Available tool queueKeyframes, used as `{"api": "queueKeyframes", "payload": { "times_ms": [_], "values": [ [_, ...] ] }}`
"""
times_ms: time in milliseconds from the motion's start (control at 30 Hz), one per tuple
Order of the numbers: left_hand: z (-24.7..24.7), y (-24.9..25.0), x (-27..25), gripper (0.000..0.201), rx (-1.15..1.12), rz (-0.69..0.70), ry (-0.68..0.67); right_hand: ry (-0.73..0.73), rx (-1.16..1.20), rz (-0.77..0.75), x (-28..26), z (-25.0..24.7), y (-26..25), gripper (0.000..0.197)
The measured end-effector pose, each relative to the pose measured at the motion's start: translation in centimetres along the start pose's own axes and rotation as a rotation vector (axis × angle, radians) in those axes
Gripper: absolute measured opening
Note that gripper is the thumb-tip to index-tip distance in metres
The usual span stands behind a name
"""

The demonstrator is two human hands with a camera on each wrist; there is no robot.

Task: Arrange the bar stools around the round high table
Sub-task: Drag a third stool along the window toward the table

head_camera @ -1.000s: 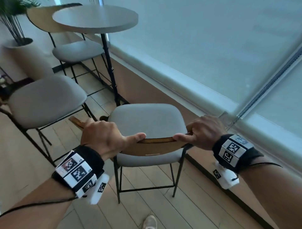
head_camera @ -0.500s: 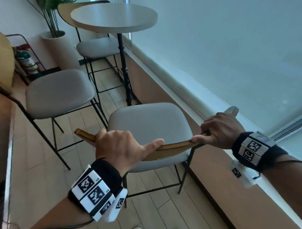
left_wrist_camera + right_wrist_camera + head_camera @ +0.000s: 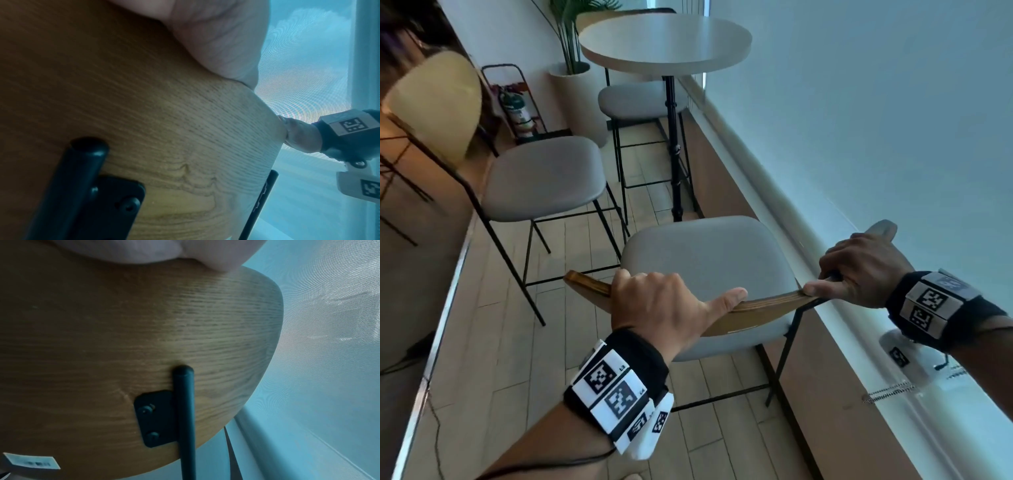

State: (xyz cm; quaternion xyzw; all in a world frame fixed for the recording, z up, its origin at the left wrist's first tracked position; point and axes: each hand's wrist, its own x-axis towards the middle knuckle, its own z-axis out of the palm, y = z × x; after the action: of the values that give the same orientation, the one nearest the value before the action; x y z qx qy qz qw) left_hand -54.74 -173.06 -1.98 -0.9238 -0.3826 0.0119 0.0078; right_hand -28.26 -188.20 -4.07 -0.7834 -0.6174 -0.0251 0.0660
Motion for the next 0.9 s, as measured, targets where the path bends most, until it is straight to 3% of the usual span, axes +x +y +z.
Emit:
{"api": "queueKeyframes", "payload": {
  "times_ms": [400,567,900],
  "values": [
    [-0.1,3.6,1.6,0.094,-0.041,-0.059,0.011,0.107,-0.057,-0.1,1.7,0.0,4.7,0.073],
    [-0.1,3.7,1.7,0.095,-0.036,-0.063,-0.001,0.113,0.003,-0.105,1.6,0.1,4.8,0.058],
    [0.0,3.6,1.5,0.093,-0.035,-0.065,0.005,0.115,0.045,-0.127,1.1,-0.6,3.9,0.054]
  ]
}}
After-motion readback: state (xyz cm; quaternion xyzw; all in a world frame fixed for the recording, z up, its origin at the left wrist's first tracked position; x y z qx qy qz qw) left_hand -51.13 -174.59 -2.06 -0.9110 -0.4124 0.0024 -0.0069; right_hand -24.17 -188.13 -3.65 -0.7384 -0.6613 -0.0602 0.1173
